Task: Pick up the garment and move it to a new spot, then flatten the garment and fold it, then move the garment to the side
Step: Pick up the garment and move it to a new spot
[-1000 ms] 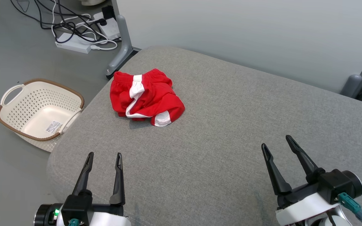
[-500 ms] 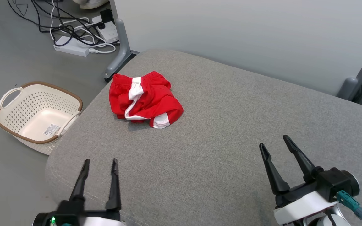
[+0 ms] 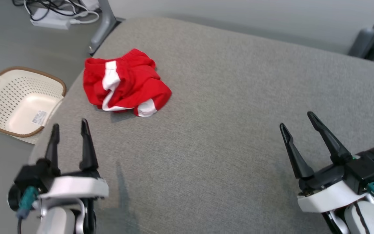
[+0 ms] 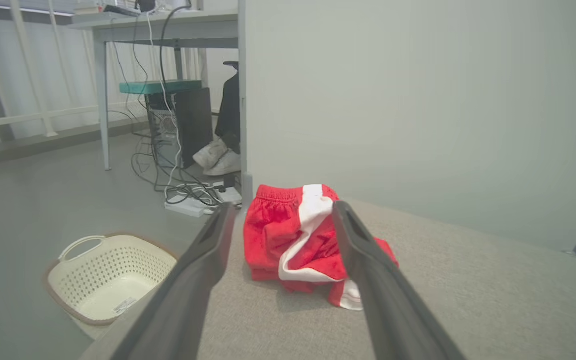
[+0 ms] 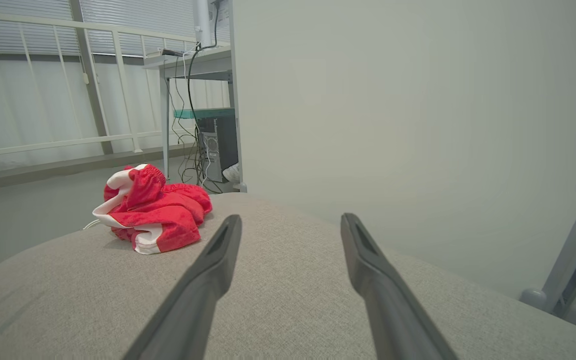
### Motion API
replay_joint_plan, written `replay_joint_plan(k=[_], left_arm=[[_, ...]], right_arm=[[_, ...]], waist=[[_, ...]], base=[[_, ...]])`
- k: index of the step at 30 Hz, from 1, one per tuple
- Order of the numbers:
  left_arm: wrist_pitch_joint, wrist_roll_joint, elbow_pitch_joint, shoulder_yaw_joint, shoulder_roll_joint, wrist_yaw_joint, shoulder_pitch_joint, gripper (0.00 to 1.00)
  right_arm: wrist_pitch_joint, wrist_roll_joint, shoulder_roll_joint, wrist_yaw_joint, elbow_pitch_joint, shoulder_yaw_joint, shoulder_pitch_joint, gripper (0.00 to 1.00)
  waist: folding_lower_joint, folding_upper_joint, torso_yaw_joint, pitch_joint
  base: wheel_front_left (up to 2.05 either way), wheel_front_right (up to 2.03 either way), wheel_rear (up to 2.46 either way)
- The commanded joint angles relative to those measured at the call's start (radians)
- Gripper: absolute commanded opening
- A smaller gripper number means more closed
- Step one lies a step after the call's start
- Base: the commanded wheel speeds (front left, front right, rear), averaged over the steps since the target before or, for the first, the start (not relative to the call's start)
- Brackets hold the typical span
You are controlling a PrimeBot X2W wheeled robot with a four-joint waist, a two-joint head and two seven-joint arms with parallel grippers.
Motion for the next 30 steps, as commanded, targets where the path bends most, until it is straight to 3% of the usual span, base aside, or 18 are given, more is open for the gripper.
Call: replay_joint_plan(k=[1,5,11,16,23,24,25,26,30], left_arm=[[-0.001,0.002,0.03,0.019,0.01,-0.018,-0.061,1.0],[0.034,-0.077,0.169,0.071,0.035,-0.073,-0.206,1.0],[0.226,-0.154,0.329,0.08,0.123,-0.155,-0.422,1.0],[0.409,-0.217,0.438,0.088,0.161,-0.171,-0.545,1.0],[0.52,-0.233,0.571,0.09,0.19,-0.145,-0.648,1.0],[0.534,-0.218,0.622,0.076,0.207,-0.14,-0.669,0.82],[0.536,-0.218,0.633,0.075,0.209,-0.141,-0.674,0.3],[0.533,-0.223,0.645,0.077,0.209,-0.142,-0.68,0.0],[0.523,-0.238,0.682,0.083,0.211,-0.153,-0.695,0.0]], right_arm=[[0.005,-0.01,-0.015,0.0,-0.019,-0.002,-0.026,1.0],[0.026,-0.011,-0.038,0.0,-0.061,0.003,-0.063,1.0],[0.046,-0.014,-0.059,0.0,-0.102,0.017,-0.103,1.0],[0.056,-0.006,-0.06,0.0,-0.11,0.036,-0.12,1.0],[0.054,-0.003,-0.065,0.0,-0.106,0.073,-0.136,1.0],[0.049,-0.001,-0.063,0.0,-0.099,0.081,-0.14,1.0],[0.047,0.0,-0.062,0.0,-0.096,0.081,-0.14,1.0],[0.046,0.001,-0.06,0.0,-0.093,0.082,-0.14,1.0],[0.036,0.004,-0.056,0.0,-0.076,0.08,-0.142,1.0]], waist=[[0.0,0.0,-0.055,0.079],[0.0,0.0,-0.091,0.143],[0.0,0.0,-0.125,0.212],[0.0,0.0,-0.147,0.25],[0.0,0.0,-0.176,0.286],[0.0,0.0,-0.187,0.293],[0.0,0.0,-0.19,0.293],[0.0,0.0,-0.192,0.293],[0.0,0.0,-0.2,0.284]], base=[[0.0,0.0,0.0],[0.0,0.0,0.0],[0.0,0.0,0.0],[0.0,0.0,0.0],[0.0,0.0,0.0],[0.0,0.0,0.0],[0.0,0.0,0.0],[0.0,0.0,0.0],[0.0,0.0,0.0]])
